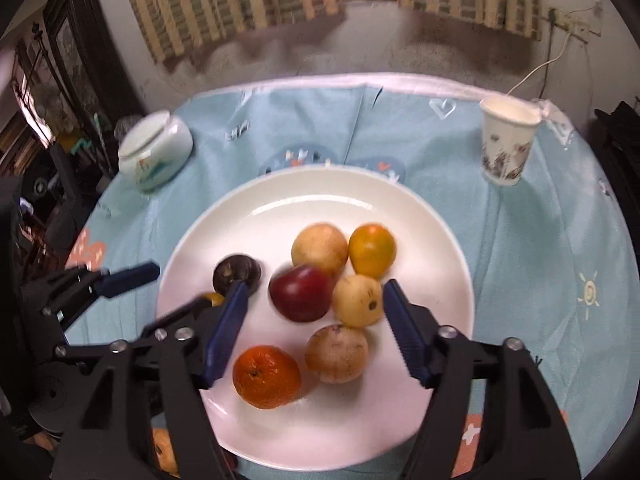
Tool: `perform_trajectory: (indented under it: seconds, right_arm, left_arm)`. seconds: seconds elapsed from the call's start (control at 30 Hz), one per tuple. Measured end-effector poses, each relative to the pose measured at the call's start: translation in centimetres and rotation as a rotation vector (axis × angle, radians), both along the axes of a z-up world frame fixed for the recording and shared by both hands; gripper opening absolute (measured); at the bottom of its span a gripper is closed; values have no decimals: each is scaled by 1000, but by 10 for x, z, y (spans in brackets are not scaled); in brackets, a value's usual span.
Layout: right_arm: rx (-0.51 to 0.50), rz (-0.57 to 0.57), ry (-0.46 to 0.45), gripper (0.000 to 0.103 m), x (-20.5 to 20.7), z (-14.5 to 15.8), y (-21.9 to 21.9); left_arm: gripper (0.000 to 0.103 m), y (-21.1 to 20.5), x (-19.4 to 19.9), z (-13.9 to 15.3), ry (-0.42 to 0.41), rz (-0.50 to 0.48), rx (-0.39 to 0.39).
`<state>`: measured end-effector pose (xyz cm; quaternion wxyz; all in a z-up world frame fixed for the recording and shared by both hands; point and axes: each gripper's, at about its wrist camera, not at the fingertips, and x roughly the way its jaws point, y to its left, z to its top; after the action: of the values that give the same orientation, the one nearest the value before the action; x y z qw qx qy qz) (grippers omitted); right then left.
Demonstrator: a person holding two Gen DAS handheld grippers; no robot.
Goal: Organize fruits
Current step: 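Withdraw both tools from the plate back toward the fruit pile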
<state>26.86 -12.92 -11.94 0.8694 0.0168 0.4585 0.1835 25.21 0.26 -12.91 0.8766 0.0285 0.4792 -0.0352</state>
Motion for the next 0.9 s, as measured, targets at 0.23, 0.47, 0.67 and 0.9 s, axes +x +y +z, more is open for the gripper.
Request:
perform_trajectory:
  seconds: [0.23,0.47,0.67,0.9]
  right_arm:
    - [-14,17,-21,72,-28,18,1]
    - [25,-2,-4,72,-80,26,-13]
    - [63,-70,46,72,-153,10,-56]
    - [-37,-93,174,72,-240,-40,-86]
  left_arm:
    - [65,0,-24,23,-39,-1,-3]
    - [72,-4,-70,31,-45,-18,5]
    - [75,13,-136,21,-12,-5,-10]
    - [75,49,-213,-2,78,54,-13]
